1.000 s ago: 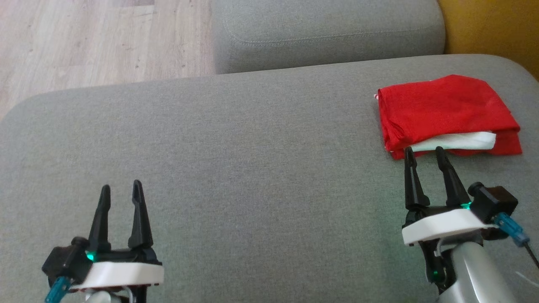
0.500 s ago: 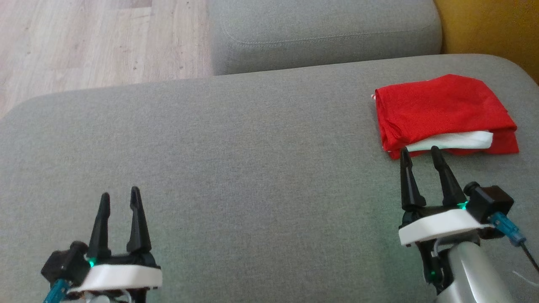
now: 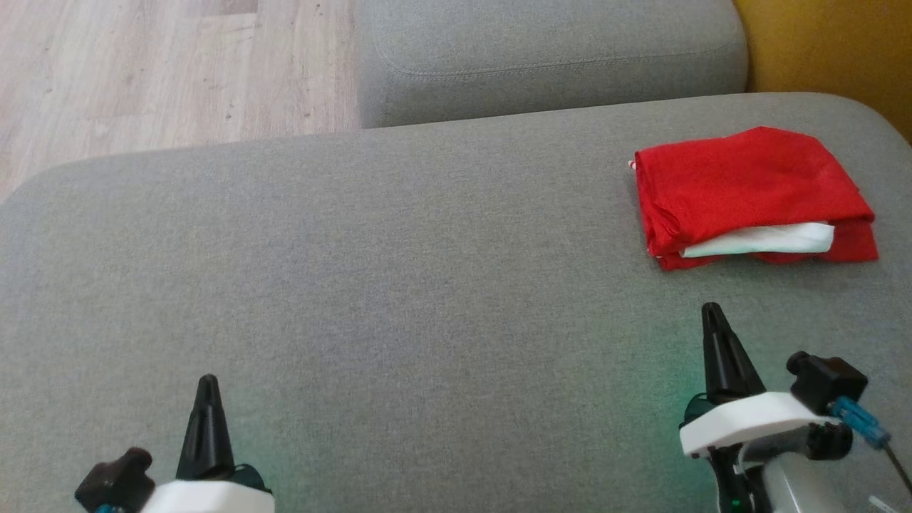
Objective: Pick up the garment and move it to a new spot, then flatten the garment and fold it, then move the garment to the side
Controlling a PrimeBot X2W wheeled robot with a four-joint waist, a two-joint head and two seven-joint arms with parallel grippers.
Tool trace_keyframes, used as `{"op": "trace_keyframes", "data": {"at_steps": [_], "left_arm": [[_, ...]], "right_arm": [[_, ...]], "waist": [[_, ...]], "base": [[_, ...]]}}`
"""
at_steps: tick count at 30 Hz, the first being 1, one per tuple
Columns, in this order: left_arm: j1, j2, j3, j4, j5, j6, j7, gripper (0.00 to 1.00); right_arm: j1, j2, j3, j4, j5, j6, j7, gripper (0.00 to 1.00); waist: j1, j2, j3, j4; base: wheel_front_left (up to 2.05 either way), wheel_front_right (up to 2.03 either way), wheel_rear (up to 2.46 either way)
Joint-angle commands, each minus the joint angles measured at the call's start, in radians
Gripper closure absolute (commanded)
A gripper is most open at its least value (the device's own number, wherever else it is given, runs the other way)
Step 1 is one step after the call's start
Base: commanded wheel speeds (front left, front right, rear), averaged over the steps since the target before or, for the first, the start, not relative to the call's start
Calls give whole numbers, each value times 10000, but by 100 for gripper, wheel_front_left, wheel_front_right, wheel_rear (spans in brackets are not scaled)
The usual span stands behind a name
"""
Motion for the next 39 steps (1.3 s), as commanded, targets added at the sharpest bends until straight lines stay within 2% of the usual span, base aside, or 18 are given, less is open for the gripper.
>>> {"op": "trace_keyframes", "data": {"at_steps": [1, 39], "left_arm": [[-460, 18, 121, -355, -258, 1, 70, 100], [-806, -71, 596, -558, -3983, 6, 1218, 100]], "right_arm": [[-484, -25, -86, -379, 306, -1, 57, 100], [-402, -23, -695, -855, 4495, -4, 1181, 100]], "waist": [[0, -1, 0, 4], [0, -1, -9, 67]], "base": [[0, 0, 0], [0, 0, 0]]}}
